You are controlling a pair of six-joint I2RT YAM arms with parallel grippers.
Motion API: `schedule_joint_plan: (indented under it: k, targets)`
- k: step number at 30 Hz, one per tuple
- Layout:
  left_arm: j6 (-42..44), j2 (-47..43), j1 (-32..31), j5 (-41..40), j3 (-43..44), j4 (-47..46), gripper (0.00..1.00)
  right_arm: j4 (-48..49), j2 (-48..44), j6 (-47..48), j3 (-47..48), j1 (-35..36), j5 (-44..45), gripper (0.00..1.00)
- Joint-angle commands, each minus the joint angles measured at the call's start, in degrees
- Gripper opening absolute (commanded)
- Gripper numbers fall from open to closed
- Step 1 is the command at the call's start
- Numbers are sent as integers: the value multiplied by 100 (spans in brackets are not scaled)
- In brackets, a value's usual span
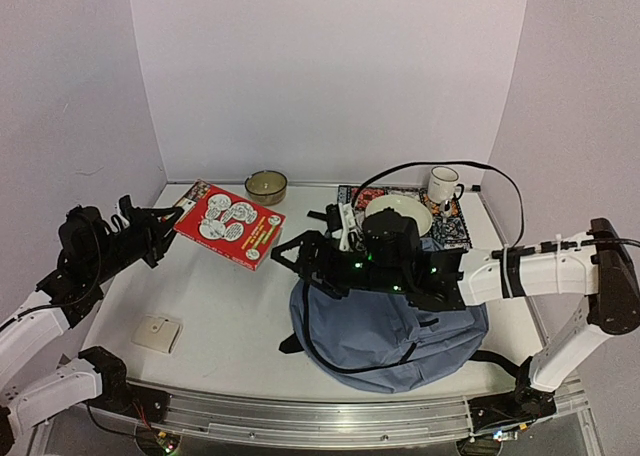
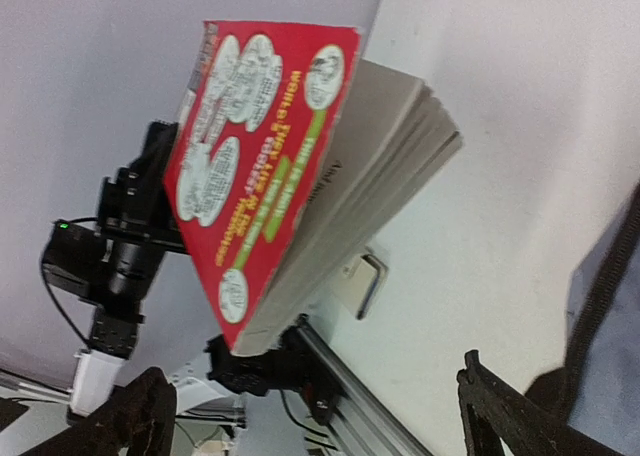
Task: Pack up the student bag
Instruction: Pass from the left arm to the right
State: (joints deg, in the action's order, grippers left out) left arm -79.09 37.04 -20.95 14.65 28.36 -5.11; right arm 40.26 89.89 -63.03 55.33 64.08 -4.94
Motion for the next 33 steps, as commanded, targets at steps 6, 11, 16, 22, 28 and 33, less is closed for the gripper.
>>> schedule_joint_plan:
  k: [6,11,16,22,28,33]
  targets:
    - [-481,-30,-192,-283,198,-1241,0,1313,329,-514,462,44,-130,98]
    - [-553,47,-602,-446,175,-1453,0,1440,681,-612,792,36,-201,98]
    - [-573,92,-1096,-698,50,-1701,0,1782,840,-649,902,-34,-297,95]
    - [-586,-148,-1122,-832,-239,-1760,0,2127,716,-468,763,-119,-393,76]
    - [-634,-201,-1121,-738,-507,-1757,0,2282,403,-319,413,-217,-332,45]
    - [-295,-120,-1122,-686,-581,-1748,2,2318,222,-158,252,-311,-453,10]
